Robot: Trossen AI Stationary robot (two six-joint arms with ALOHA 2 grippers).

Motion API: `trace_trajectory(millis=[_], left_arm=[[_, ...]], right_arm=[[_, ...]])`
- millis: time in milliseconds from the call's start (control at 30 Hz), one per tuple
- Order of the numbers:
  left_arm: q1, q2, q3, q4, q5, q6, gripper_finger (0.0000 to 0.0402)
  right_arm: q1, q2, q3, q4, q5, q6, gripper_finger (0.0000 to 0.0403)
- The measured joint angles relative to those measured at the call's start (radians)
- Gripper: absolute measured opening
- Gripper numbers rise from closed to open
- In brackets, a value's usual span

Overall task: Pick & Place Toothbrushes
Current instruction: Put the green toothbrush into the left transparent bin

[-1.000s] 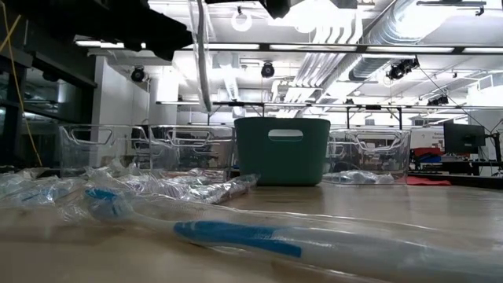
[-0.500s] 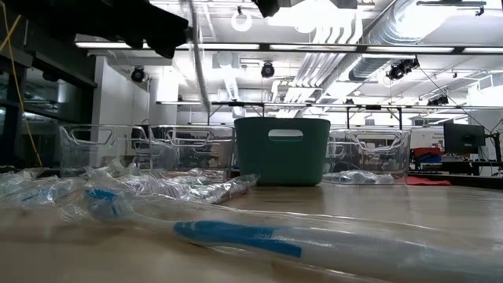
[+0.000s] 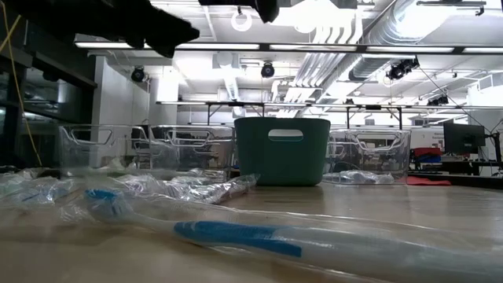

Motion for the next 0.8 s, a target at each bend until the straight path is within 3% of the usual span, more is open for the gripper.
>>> trace_trajectory(millis=[200,367,467,600,800], left_arm=[[0.001,-0.049,0.016,-0.241,-0.033,0.093,0.0024],[0.0,-0.059,0.059,-0.523,-0.113,0.172,0.0006],[0.0,-0.042,0.064,-0.579,-0.149,0.224,0.0033],[0.0,0.007,0.064,-0.627,-0.21,0.283,0.0105],[0.0,0.136,0.063,-0.654,-0.218,0.323,0.0202]], right_arm=[[0.019,0.0,0.0,-0.128,0.006,0.069,0.0003],[0.05,0.0,0.0,-0.26,0.037,0.15,0.0003],[0.068,0.0,0.0,-0.342,0.039,0.2,0.0003],[0.089,0.0,0.0,-0.424,0.042,0.254,0.0003],[0.114,0.0,0.0,-0.48,0.058,0.307,0.0003]])
